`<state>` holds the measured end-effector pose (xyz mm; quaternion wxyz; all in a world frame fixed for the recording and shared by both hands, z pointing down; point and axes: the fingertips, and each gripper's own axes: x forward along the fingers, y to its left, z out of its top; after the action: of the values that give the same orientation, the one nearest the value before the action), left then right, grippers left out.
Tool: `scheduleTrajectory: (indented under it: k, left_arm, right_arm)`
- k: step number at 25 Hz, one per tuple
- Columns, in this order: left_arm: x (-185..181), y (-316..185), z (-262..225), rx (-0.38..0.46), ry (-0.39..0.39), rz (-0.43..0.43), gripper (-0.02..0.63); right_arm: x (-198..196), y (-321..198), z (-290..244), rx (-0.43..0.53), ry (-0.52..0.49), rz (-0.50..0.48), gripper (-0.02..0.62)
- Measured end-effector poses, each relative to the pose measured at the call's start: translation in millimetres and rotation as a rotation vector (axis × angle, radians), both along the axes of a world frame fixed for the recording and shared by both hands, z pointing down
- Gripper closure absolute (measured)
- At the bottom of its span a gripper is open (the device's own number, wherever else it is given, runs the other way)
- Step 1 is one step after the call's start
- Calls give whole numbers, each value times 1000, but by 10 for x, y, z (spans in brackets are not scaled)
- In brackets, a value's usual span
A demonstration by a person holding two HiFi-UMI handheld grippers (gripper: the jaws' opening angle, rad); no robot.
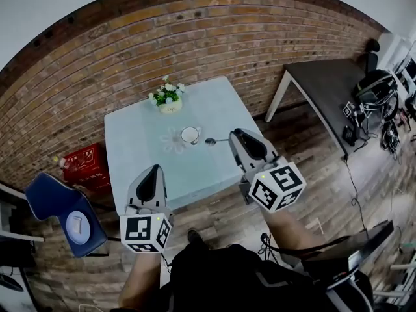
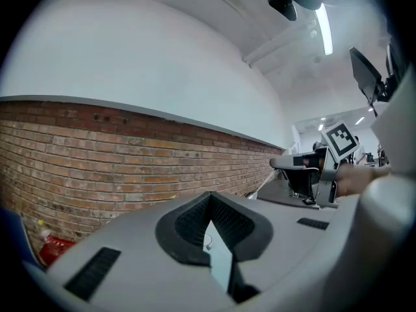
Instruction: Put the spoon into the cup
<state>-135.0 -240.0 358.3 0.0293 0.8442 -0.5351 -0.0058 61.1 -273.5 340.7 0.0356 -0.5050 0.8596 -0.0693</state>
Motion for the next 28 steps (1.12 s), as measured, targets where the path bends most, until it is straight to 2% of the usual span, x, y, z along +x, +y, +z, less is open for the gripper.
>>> scheduleTrajectory:
  k: [4, 9, 12, 19, 28]
  left_arm:
    - [-148, -196, -21, 14, -1, 28, 597]
    - [-305, -404, 56, -4, 13, 54, 597]
    - [-363, -497, 101, -15, 9, 52, 597]
    - [-455, -768, 238, -49, 10, -21, 597]
    - [-328, -1082, 415, -86, -8, -126, 597]
  right_arm:
    - [-119, -219, 48, -6, 14, 27, 535]
    - [-133, -514, 139, -58, -3, 91, 535]
    - [-156, -693, 180, -68, 8, 96, 535]
    - [-235, -1127, 360, -93, 18, 30, 535]
    - [-264, -1763, 807, -161, 76, -101, 535]
